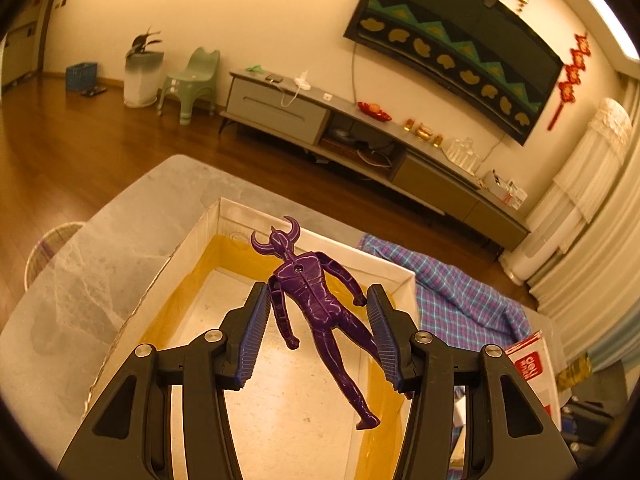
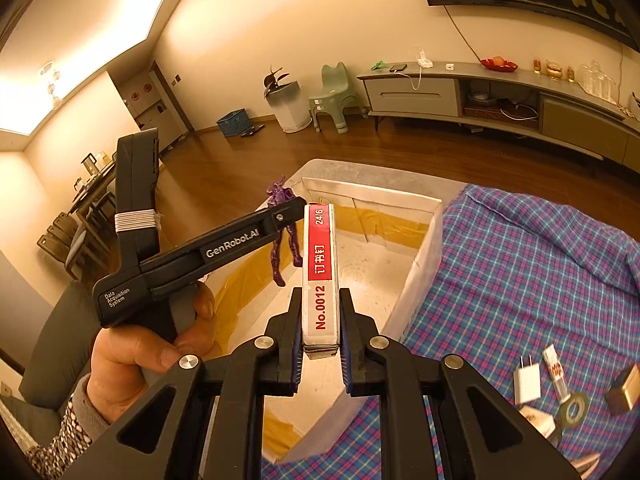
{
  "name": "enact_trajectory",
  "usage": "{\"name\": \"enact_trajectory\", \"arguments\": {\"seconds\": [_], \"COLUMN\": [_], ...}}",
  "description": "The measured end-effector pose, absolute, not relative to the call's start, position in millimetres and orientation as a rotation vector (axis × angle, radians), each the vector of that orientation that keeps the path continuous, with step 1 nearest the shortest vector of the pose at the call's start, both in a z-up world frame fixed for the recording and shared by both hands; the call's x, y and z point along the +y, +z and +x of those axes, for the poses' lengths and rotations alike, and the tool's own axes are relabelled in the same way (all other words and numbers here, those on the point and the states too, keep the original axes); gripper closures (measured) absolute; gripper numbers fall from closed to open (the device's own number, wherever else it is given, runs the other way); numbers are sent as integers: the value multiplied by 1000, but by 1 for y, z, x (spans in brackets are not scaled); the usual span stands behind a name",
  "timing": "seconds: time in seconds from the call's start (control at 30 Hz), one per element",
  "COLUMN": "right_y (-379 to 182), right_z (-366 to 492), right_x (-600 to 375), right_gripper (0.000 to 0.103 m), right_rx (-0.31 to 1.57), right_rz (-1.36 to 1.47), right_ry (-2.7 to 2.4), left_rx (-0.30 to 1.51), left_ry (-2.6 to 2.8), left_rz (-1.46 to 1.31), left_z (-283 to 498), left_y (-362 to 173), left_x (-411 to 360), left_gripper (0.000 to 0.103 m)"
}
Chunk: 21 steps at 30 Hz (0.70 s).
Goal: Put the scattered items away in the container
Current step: 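Lower both grippers into the box and open them, dropping figure and staple box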
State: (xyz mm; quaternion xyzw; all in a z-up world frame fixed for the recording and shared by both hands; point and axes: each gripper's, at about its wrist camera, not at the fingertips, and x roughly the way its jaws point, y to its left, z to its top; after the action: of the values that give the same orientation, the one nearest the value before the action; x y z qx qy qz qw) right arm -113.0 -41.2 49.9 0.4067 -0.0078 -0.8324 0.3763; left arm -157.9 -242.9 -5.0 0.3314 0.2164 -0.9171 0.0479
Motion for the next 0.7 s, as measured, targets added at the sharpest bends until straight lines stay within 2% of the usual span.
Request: {"name": "enact_trajectory", "arguments": {"seconds": [0.53, 0.7], "right_y": [26, 12], "right_z": [-169, -186], "right_x": [-91, -106], "right_gripper": [87, 87], "right_rx": [177, 223], "right_rz": [1118, 1165], "right_ry": [-2134, -2135], "left_rx": [916, 945], "left_ry": [-2571, -2516], "left_rz": [1172, 1204], "left_z": [-199, -205], "left_y": [-47, -59], "left_x": [-274, -280], "left_gripper": [51, 51]}}
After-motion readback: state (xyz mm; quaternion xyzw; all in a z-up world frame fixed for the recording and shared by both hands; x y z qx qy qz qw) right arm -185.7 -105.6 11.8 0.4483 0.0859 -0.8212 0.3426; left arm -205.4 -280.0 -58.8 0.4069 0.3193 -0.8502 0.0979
